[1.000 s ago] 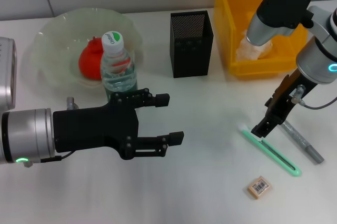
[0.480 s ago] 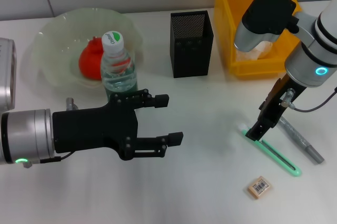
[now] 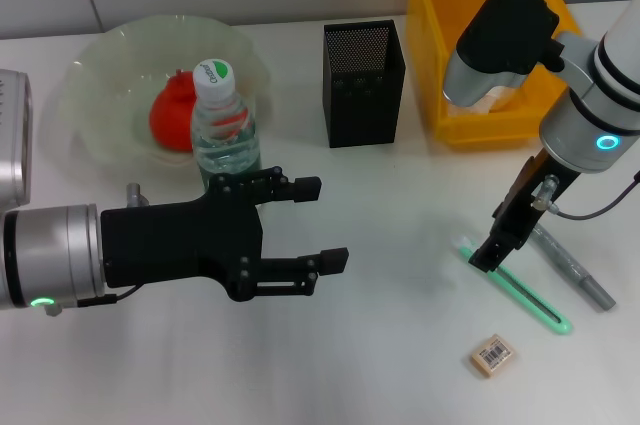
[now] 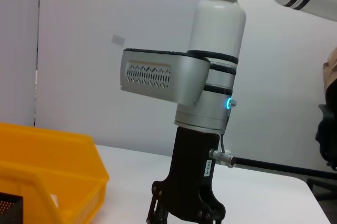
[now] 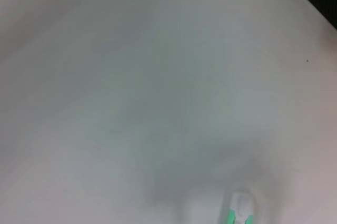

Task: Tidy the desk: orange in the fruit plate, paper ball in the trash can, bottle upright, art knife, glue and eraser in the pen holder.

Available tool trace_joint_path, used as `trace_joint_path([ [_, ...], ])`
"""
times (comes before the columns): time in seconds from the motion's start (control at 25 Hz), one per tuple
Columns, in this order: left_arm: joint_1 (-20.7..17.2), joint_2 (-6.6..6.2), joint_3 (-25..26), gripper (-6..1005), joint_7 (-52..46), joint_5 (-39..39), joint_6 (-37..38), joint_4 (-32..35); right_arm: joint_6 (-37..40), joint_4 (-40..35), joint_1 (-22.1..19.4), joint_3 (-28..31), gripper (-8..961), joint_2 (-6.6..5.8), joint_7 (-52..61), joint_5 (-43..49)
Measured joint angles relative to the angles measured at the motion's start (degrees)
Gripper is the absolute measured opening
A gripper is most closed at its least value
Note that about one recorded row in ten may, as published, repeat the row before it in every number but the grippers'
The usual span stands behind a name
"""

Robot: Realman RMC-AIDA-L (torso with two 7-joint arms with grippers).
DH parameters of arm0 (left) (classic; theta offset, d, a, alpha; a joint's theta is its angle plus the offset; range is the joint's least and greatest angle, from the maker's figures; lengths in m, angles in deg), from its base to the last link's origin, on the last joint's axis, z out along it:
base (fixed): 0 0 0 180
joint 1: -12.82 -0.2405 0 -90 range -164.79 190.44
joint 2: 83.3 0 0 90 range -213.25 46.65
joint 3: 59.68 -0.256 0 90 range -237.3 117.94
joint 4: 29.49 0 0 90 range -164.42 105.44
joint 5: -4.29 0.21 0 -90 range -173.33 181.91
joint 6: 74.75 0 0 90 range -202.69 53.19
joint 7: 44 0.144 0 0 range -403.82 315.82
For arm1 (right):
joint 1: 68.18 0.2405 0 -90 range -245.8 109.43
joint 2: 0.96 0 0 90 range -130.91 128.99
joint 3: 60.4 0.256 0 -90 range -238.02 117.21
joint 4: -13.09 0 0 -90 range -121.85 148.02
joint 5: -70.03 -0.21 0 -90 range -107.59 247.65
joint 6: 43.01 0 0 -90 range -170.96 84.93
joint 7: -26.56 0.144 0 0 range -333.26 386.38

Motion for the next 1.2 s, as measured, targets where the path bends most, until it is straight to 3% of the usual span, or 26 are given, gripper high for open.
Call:
trace_joint_path([
  [0.28,0.07,0.0,0.0,808,0.0,0.0,0.0,0.0,-0.05,0.21,0.0,-0.36,657,0.0,0.07,-0.23],
  [1.2,0.12,-0.09,-0.1,808,0.12,0.01,-0.04,0.01,-3.51,3.77,0.62,-2.96,510,0.17,1.52,-0.34],
])
